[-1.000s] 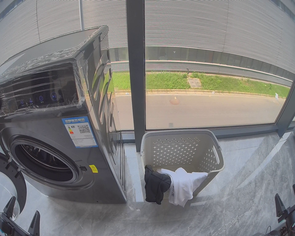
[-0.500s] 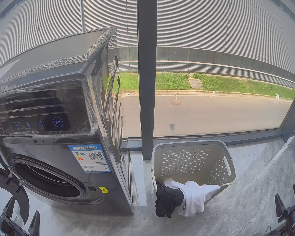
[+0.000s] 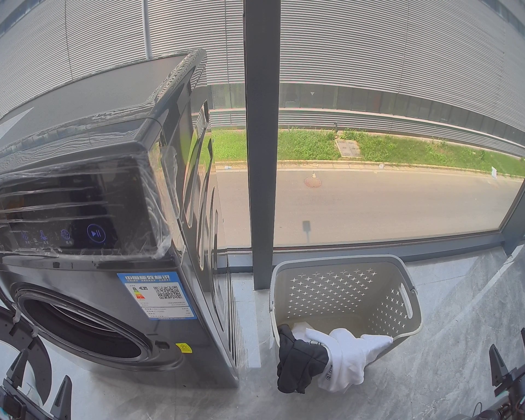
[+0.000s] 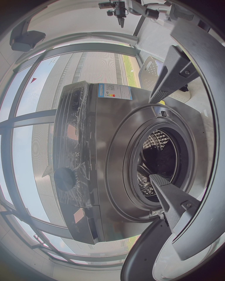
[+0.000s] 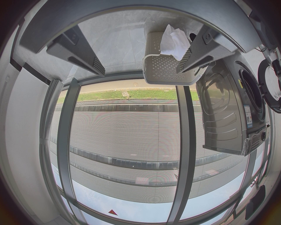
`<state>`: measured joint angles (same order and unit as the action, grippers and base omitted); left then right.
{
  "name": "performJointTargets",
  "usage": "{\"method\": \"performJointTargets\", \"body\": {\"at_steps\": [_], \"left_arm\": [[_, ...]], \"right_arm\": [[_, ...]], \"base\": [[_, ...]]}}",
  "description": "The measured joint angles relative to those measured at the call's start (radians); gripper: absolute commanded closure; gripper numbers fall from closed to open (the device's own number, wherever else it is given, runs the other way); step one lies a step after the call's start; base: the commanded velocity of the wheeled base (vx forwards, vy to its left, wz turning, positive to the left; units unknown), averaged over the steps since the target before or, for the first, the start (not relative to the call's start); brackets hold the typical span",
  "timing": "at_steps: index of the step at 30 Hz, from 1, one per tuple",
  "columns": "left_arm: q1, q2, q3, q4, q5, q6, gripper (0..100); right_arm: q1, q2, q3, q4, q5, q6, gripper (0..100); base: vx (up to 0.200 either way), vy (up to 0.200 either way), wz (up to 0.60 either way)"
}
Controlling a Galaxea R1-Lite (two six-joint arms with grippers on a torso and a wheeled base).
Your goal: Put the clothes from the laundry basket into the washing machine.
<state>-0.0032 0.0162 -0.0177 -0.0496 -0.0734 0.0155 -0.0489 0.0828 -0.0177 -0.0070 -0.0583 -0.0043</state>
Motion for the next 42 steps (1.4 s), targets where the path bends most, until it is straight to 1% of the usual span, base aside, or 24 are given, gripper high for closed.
{"method": "performJointTargets", "body": {"at_steps": [9, 14, 19, 22, 24, 26, 29, 30, 32, 34, 36, 37, 38, 40, 42], "left_arm": [[0.0, 0.0, 0.0, -0.005, 0.001, -0.003, 0], [0.0, 0.0, 0.0, -0.006, 0.001, -0.002, 0], [0.0, 0.0, 0.0, -0.006, 0.001, -0.002, 0], [0.0, 0.0, 0.0, -0.006, 0.001, -0.001, 0], [0.0, 0.0, 0.0, -0.006, 0.001, -0.001, 0], [0.0, 0.0, 0.0, -0.006, 0.001, -0.001, 0], [0.0, 0.0, 0.0, -0.007, 0.001, -0.001, 0], [0.0, 0.0, 0.0, -0.007, 0.001, -0.001, 0], [0.0, 0.0, 0.0, -0.007, 0.001, -0.001, 0], [0.0, 0.0, 0.0, -0.007, 0.001, -0.001, 0], [0.0, 0.0, 0.0, -0.007, 0.001, -0.002, 0], [0.0, 0.0, 0.0, -0.007, 0.001, -0.001, 0], [0.0, 0.0, 0.0, -0.007, 0.001, -0.002, 0], [0.0, 0.0, 0.0, -0.007, 0.001, -0.002, 0], [0.0, 0.0, 0.0, -0.007, 0.001, -0.002, 0]], "right_arm": [[0.0, 0.0, 0.0, 0.001, 0.0, 0.003, 0], [0.0, 0.0, 0.0, 0.001, 0.002, 0.031, 0], [0.011, -0.006, 0.0, 0.001, 0.011, 0.022, 0], [0.03, -0.027, 0.0, 0.003, 0.028, -0.002, 0], [0.039, -0.04, 0.0, 0.004, 0.049, -0.043, 0], [0.044, -0.048, 0.0, 0.003, 0.06, -0.062, 0], [0.049, -0.056, 0.0, -0.004, 0.061, -0.046, 0], [0.049, -0.057, 0.0, -0.008, 0.055, -0.036, 0], [0.051, -0.058, -0.003, -0.013, 0.023, 0.009, 0], [0.056, -0.047, -0.036, -0.022, -0.013, 0.074, 0], [0.069, -0.021, -0.084, -0.024, -0.031, 0.11, 0], [0.079, -0.001, -0.124, -0.03, -0.035, 0.123, 0], [0.095, 0.028, -0.175, -0.035, -0.033, 0.127, 0], [0.129, 0.083, -0.25, -0.036, -0.017, 0.116, 0], [0.174, 0.154, -0.331, -0.041, 0.014, 0.093, 0]], "base": [[0.0, 0.0, 0.0], [0.0, 0.0, 0.0], [0.0, 0.0, 0.0], [0.0, 0.0, 0.0], [0.0, 0.0, 0.0], [0.0, 0.0, 0.0], [0.0, 0.0, 0.0], [0.0, 0.0, 0.0], [0.0, 0.0, 0.0], [0.0, 0.0, 0.0], [0.0, 0.0, 0.0], [0.0, 0.0, 0.0], [0.0, 0.0, 0.0], [0.0, 0.0, 0.0], [0.0, 0.0, 0.0]]}}
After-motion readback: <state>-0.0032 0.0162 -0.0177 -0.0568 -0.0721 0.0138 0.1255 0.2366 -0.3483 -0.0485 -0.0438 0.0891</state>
